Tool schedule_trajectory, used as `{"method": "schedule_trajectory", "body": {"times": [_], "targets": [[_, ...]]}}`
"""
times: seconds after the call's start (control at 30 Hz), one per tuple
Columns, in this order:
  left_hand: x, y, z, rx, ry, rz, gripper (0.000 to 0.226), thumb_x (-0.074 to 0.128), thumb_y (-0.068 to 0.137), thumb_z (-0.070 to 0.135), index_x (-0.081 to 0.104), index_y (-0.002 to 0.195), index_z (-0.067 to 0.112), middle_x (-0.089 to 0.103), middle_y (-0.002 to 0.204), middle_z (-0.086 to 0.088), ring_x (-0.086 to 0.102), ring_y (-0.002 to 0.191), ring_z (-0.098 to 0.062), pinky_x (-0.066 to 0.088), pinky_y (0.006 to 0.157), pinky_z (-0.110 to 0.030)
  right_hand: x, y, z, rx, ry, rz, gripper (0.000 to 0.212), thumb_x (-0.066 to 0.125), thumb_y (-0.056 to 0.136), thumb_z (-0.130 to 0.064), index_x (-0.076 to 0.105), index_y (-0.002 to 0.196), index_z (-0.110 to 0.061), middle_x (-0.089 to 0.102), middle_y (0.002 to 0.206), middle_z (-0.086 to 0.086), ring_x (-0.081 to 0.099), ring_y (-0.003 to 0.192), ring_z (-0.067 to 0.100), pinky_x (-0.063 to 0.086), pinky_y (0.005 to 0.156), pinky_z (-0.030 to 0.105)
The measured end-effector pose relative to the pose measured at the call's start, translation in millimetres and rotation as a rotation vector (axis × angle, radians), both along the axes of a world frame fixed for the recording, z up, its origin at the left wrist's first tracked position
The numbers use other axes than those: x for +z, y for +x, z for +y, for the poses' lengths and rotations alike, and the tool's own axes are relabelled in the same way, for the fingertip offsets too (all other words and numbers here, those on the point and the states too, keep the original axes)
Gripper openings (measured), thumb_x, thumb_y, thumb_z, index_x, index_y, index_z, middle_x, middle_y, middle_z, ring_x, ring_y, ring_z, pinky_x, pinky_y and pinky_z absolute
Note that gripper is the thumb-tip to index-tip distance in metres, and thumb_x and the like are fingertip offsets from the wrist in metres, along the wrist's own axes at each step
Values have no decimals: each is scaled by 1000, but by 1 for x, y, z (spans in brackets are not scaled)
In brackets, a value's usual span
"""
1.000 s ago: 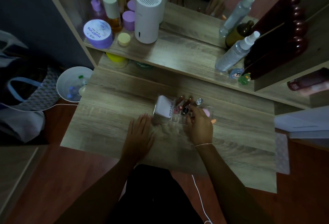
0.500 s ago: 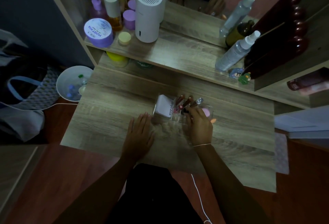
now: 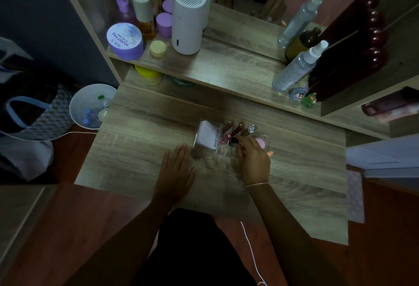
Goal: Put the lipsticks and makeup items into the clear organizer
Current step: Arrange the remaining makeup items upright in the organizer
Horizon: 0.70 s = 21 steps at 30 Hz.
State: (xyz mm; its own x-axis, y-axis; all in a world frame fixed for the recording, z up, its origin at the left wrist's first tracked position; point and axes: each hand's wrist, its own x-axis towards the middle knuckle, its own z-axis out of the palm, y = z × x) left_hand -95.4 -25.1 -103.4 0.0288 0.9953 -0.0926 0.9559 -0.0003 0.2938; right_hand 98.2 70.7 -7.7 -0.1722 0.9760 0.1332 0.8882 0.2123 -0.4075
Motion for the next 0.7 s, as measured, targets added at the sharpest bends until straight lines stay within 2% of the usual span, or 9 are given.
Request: {"method": "schedule_trajectory", "body": {"times": [0.07, 0.23, 0.37, 0.5, 0.6, 0.7], "targets": [[0, 1, 0, -3, -4, 4, 62, 23, 96, 44, 26, 142, 3, 38, 147, -20, 31, 139, -31, 19, 113, -52, 2, 0, -2, -2, 5, 7, 17, 65, 86, -6, 69, 102, -10, 73, 97, 10, 69, 79, 32, 55, 54, 38], [-2, 1, 1, 3, 7, 4, 62, 30, 95, 43, 24, 143, 4, 38, 148, -19, 29, 139, -30, 17, 114, -50, 10, 4, -6, -8, 89, 35, 15, 67, 85, -5, 70, 99, -9, 73, 94, 10, 69, 78, 28, 54, 57, 34], [-2, 0, 0, 3, -22, 10, 62, 23, 96, 44, 23, 144, 5, 37, 148, -19, 29, 140, -30, 16, 114, -50, 12, 13, -3, 5, 155, -10, 21, 63, 88, -10, 68, 109, -11, 70, 105, 10, 62, 95, 28, 48, 85, 38], [-3, -1, 1, 1, -32, 15, 63, 24, 96, 45, 22, 144, 6, 36, 149, -18, 28, 140, -29, 15, 115, -50, 12, 18, -3, 9, 176, -15, 31, 58, 90, -14, 62, 120, -10, 67, 118, 10, 57, 109, 26, 41, 101, 42], [-1, 0, 1, 7, -26, 8, 63, 28, 95, 44, 24, 144, 5, 37, 148, -18, 29, 140, -29, 17, 114, -50, 12, 21, -5, 2, 173, 6, 32, 49, 92, -18, 62, 120, -10, 66, 120, 10, 58, 111, 26, 36, 108, 43], [1, 1, 1, -1, -30, 11, 63, 28, 95, 44, 24, 144, 4, 36, 148, -18, 29, 139, -30, 20, 114, -52, 12, 23, -7, 13, 173, 13, 32, 50, 92, -16, 62, 121, -11, 66, 118, 10, 58, 108, 27, 39, 105, 41]]}}
